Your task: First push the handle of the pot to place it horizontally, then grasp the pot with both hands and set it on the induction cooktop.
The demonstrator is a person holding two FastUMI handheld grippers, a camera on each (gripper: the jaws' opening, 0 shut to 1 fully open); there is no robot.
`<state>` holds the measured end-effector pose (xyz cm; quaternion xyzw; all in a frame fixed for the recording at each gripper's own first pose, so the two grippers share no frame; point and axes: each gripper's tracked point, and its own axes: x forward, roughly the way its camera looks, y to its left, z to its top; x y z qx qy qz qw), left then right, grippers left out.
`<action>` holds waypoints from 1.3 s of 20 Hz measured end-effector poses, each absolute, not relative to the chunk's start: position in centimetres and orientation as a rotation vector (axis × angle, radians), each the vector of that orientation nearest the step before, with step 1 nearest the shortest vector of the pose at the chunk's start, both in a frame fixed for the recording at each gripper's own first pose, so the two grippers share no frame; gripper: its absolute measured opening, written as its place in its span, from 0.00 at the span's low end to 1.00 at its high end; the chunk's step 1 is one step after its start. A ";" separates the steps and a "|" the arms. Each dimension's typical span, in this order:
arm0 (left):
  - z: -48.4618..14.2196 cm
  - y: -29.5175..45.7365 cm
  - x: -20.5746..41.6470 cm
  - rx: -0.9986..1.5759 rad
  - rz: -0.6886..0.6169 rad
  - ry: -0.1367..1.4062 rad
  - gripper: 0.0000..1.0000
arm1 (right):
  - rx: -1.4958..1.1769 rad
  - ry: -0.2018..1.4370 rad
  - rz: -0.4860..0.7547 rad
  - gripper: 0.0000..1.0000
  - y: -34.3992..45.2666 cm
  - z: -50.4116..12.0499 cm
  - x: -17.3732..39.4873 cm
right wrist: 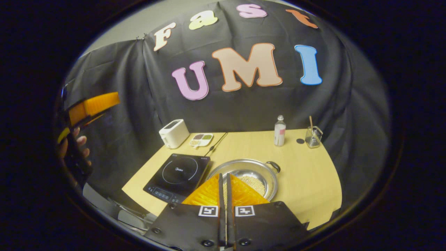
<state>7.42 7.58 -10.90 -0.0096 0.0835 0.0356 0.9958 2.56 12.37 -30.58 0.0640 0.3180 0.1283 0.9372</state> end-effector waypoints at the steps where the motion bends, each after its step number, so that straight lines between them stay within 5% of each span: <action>1: -11.3 7.8 7.8 -0.024 0.060 0.169 0.93 | 0.138 0.673 0.265 0.04 12.8 -31.5 2.4; 15: -18.9 11.2 14.4 -0.079 -0.194 0.203 0.92 | 0.185 1.037 0.032 0.04 19.5 -44.3 -1.3; 26: -21.9 16.1 15.9 -0.095 -0.207 0.182 0.95 | 0.154 1.225 -0.101 0.04 21.8 -52.3 -2.6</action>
